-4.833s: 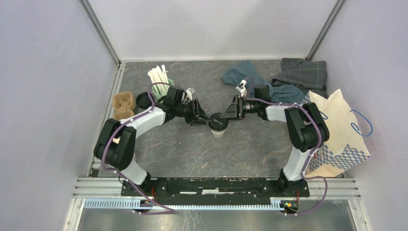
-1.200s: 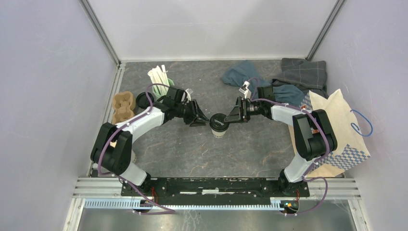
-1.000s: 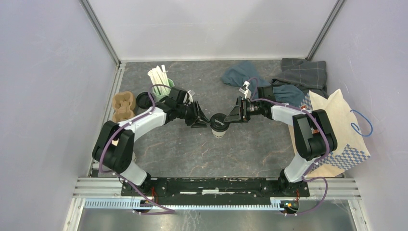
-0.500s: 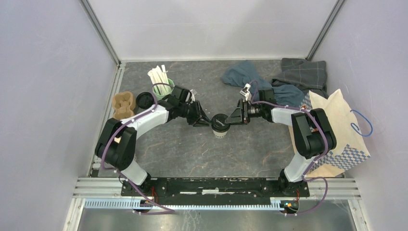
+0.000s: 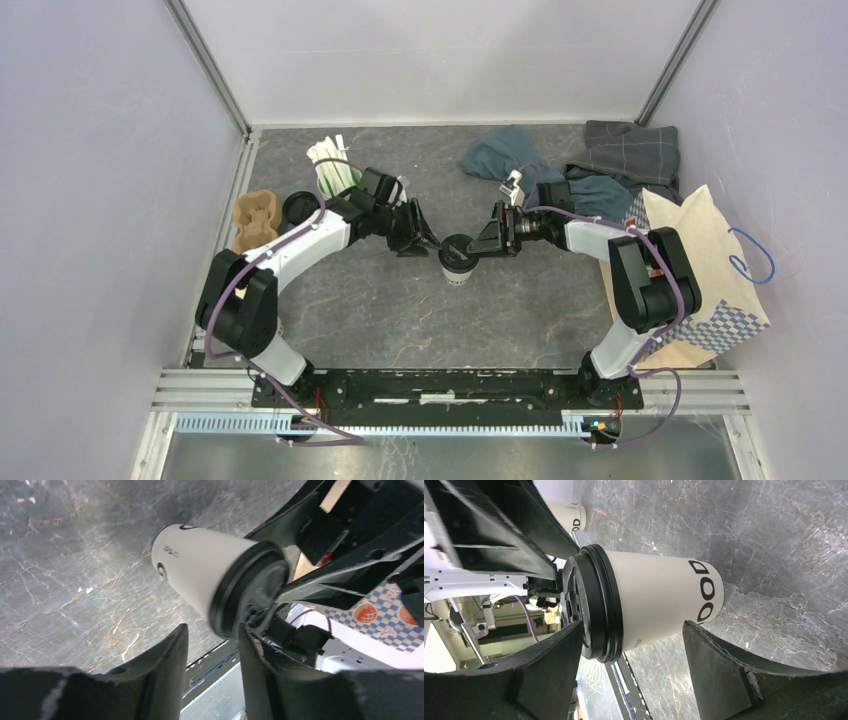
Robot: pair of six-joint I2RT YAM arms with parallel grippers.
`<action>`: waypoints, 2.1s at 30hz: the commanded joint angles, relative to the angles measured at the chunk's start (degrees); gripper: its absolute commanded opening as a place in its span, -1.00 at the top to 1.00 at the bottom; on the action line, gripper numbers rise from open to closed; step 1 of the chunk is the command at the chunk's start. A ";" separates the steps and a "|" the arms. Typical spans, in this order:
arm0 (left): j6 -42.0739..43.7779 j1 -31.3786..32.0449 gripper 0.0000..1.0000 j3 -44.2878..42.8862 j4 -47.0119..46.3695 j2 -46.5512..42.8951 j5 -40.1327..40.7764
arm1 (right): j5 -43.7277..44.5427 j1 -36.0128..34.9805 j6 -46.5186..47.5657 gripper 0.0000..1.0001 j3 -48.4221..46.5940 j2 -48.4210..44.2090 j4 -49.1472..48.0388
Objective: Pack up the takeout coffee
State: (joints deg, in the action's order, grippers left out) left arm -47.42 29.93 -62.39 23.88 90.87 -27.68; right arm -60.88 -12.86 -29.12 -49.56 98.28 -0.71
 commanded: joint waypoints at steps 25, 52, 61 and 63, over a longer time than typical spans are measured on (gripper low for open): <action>7.67 1.97 0.16 -16.79 3.69 13.29 -1.65 | 14.24 -4.13 -5.28 0.14 3.73 -11.94 2.97; 10.47 1.88 -0.75 -16.84 13.38 0.81 10.43 | 15.85 -5.28 -2.95 -0.67 6.23 -22.53 4.57; -8.60 -1.58 -0.09 7.10 -7.48 -9.38 -2.48 | 7.61 -4.62 3.09 -0.59 -4.46 -9.09 3.41; -10.61 -1.54 -0.07 9.10 -10.85 -9.12 -3.57 | 7.48 -4.58 4.63 -0.54 -5.83 -7.38 4.79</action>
State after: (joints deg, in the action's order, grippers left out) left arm -48.62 28.40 -57.78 24.25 80.58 -25.12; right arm -50.02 -17.39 -29.04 -51.66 88.14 3.95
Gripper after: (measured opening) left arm 0.545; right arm 0.787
